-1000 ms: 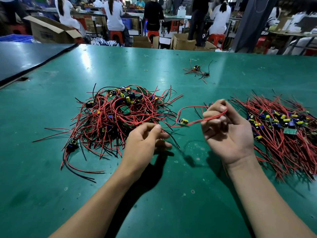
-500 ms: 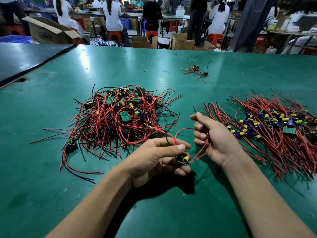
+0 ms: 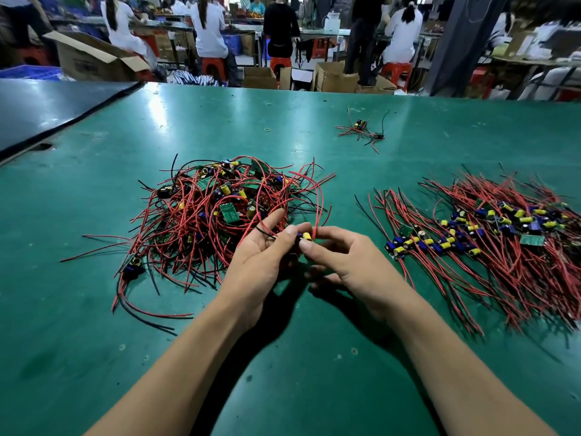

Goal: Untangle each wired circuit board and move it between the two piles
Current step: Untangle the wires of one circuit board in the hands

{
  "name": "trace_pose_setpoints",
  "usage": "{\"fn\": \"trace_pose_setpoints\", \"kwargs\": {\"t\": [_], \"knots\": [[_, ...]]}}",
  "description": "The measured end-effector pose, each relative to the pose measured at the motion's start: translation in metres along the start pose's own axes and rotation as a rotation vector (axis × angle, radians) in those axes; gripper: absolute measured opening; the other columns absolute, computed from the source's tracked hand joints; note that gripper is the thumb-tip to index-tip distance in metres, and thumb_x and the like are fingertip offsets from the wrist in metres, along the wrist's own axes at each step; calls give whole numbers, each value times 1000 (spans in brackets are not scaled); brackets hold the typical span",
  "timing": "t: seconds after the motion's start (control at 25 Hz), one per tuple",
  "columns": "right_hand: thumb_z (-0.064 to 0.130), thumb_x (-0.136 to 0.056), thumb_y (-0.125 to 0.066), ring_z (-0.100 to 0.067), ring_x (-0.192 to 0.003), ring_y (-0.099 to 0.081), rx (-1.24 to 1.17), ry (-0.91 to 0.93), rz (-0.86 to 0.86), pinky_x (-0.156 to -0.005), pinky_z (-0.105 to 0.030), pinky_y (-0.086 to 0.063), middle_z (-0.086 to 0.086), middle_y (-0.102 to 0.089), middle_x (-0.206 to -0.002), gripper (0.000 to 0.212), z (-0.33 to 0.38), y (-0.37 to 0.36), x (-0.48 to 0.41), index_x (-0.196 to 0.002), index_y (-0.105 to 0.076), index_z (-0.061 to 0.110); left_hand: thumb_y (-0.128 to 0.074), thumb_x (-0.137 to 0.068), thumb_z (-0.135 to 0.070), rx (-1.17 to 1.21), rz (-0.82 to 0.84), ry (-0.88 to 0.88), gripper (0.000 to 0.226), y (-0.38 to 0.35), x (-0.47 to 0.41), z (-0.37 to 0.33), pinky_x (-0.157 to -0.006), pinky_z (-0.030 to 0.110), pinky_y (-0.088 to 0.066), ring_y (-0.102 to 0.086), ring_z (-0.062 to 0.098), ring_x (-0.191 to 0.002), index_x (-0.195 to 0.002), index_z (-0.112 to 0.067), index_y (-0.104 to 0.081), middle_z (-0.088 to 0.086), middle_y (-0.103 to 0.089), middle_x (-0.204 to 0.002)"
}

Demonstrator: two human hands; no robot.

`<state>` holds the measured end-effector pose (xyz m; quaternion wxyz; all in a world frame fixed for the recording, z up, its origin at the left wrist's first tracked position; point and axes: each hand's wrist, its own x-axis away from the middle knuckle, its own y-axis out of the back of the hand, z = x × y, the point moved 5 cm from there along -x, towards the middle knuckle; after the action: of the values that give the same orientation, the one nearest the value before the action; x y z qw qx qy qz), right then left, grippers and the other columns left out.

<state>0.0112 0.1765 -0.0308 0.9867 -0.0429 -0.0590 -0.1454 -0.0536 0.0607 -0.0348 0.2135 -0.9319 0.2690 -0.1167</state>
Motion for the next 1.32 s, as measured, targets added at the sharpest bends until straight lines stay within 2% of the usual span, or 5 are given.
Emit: {"fn": "trace_pose_setpoints", "kwargs": {"t": [0.32,0.64,1.04,1.16,1.32], "knots": [[24,-90,-70,-9,-50,-51,-236,-132,-414,-39,-21,-38,5,-61,-67,8,-4,44,-7,-88,-68,16,-68,-89,-13,-268,-72,-108,40,12,-5,-2,-82,34,-57,-68,19,-107,-128,-13,-58,1,-69,-119],[33,-90,-64,-8,-43,-47,-312,-148,-629,-48,-21,-32,9,-53,-60,19,6,97,3,-75,-57,23,-63,-92,-7,-237,-120,-127,25,17,-5,-5,-81,39,-56,-70,28,-95,-117,-6,-61,12,-71,-108],[18,-75,-61,-10,-55,-47,-297,30,145,-51,-21,-34,2,-60,-77,14,21,9,7,-87,-67,19,-64,-84,-26,-121,22,28,23,1,-5,4,-55,30,-58,-69,22,-56,-88,-3,-66,12,-71,-73],[11,-74,-59,-7,-52,-52,-333,13,174,-48,-18,-43,-3,-64,-78,19,20,6,6,-88,-69,17,-74,-68,-38,-106,166,89,31,-10,1,8,-50,28,-56,-68,25,-56,-77,-8,-71,13,-70,-73],[14,-76,-67,-10,-53,-53,-273,7,146,-47,-20,-46,-2,-65,-75,13,16,13,3,-86,-72,20,-77,-74,-17,-100,234,82,15,-14,10,14,-50,27,-54,-67,26,-55,-86,-10,-73,14,-68,-71]]}}
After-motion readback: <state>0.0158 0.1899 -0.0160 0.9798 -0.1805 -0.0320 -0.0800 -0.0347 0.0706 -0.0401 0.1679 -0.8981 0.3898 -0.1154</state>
